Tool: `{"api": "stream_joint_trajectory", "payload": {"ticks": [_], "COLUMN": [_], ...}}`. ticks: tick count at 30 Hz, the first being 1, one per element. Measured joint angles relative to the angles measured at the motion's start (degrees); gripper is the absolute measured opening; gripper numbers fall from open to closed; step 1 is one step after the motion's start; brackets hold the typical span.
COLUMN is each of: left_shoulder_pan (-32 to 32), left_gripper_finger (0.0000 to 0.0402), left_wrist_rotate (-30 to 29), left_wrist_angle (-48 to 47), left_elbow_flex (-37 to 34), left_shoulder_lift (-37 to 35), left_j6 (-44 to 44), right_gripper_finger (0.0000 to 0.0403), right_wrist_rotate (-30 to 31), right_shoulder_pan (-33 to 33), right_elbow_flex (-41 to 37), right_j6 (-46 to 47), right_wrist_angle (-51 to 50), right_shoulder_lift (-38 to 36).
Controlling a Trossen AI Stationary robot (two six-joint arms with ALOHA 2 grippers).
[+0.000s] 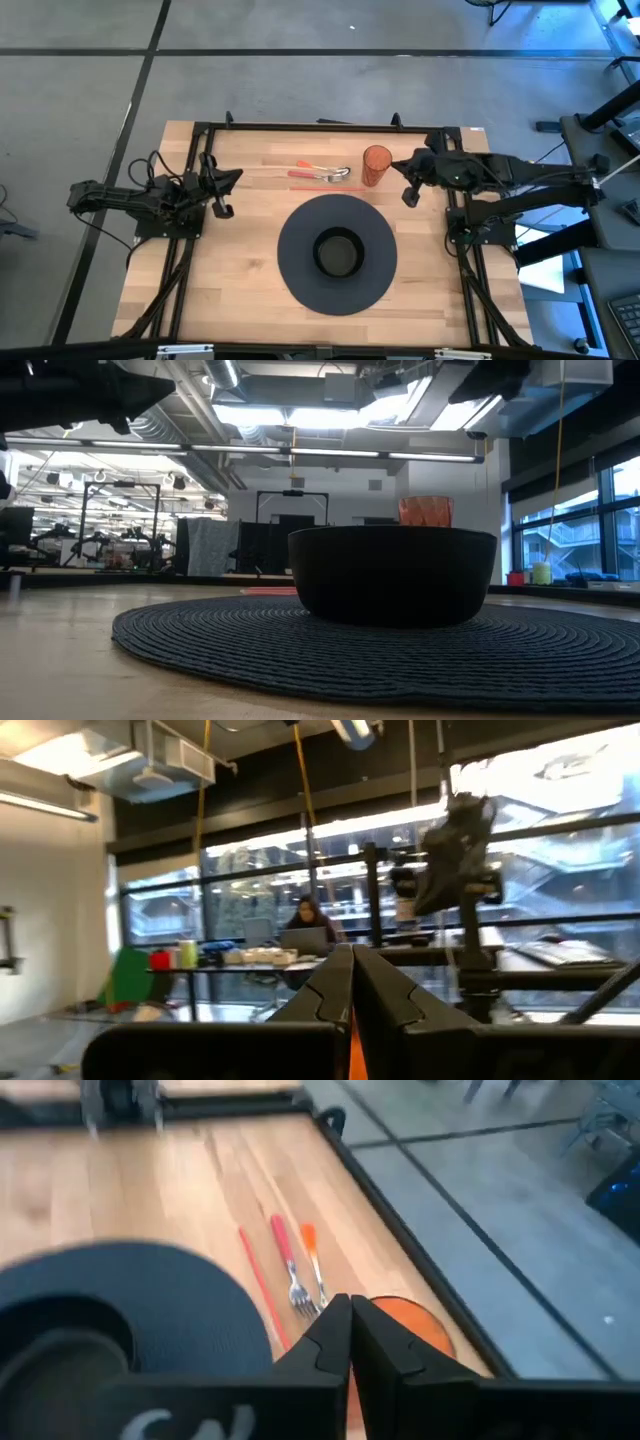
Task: Pick & Place Utensil
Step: Put the brown cup on the blue mat to the top right of the black bowl
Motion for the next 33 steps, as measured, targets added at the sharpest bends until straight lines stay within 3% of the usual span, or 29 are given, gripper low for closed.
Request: {"api": "stream_joint_trajectory", "payload": {"ticks": [5, 11, 18, 22, 28, 33], "left_shoulder_pan": [0.0, 0.0, 0.01, 0.02, 0.01, 0.0], "left_gripper_finger": [0.0002, 0.0007, 0.0002, 0.0002, 0.0005, 0.0001], "left_wrist_rotate": [-3.93, -4.09, -4.11, -4.17, -4.17, -4.19], "left_wrist_angle": [0.24, -1.05, -2.22, -2.34, -2.37, -2.45], "left_elbow_flex": [0.0, 0.0, 0.0, 0.0, 0.0, 0.0], "left_shoulder_lift": [-0.01, -0.01, 0.0, 0.01, 0.0, 0.01], "left_j6": [0.72, -2.07, -2.29, -2.35, -3.27, -3.3], "right_gripper_finger": [0.0027, 0.0066, 0.0077, 0.006, 0.0042, 0.0055], "right_wrist_rotate": [0.0, -2.56, 2.23, 6.34, -2.5, -8.58], "right_shoulder_pan": [-1.11, -3.91, -5.14, -5.24, -6.41, -8.11], "right_elbow_flex": [12.55, 21.71, 24.75, 24.75, 24.75, 24.73], "right_j6": [-7.15, -9.76, -15.47, -10.47, -11.56, -15.14], "right_wrist_angle": [-10.74, -22.57, -25.67, -25.59, -29.14, -31.26], "right_shoulder_lift": [7.13, 16.15, 22.66, 25.06, 27.62, 29.03]}}
